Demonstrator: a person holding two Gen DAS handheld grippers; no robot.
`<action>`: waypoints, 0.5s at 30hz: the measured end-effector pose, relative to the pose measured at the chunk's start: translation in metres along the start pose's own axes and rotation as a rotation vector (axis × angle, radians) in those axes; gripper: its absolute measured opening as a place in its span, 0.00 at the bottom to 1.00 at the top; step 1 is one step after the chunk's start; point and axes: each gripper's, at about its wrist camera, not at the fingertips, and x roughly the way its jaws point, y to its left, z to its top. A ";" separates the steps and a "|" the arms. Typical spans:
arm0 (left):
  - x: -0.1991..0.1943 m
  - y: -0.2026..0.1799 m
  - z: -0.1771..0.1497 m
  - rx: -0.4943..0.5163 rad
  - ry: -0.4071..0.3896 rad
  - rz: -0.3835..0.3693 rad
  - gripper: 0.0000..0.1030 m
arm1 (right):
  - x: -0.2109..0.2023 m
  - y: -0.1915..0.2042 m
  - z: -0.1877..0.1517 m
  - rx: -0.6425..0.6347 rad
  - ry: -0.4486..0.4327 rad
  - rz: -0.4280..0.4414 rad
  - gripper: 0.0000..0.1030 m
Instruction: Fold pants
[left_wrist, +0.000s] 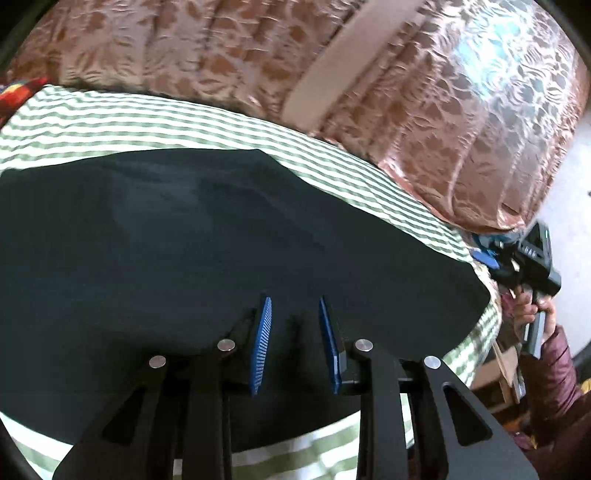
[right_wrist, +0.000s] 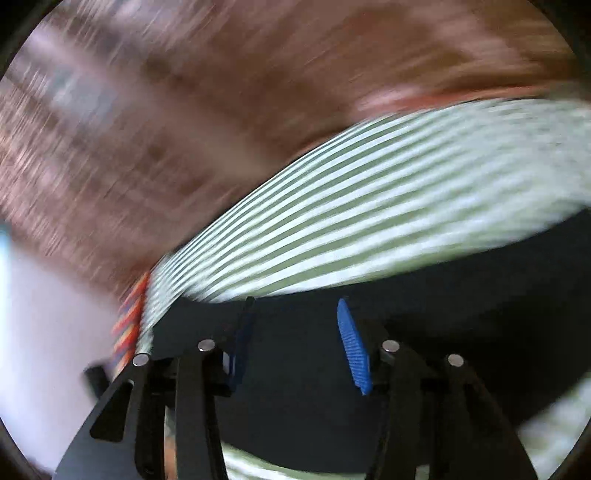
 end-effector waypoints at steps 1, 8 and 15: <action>-0.001 0.003 -0.001 -0.003 -0.002 0.012 0.25 | 0.037 0.027 0.006 -0.055 0.080 0.067 0.43; -0.005 0.021 -0.007 -0.004 0.000 0.048 0.25 | 0.198 0.120 0.039 -0.120 0.352 0.276 0.43; -0.008 0.036 -0.014 -0.017 -0.001 0.024 0.25 | 0.284 0.146 0.040 -0.158 0.513 0.243 0.37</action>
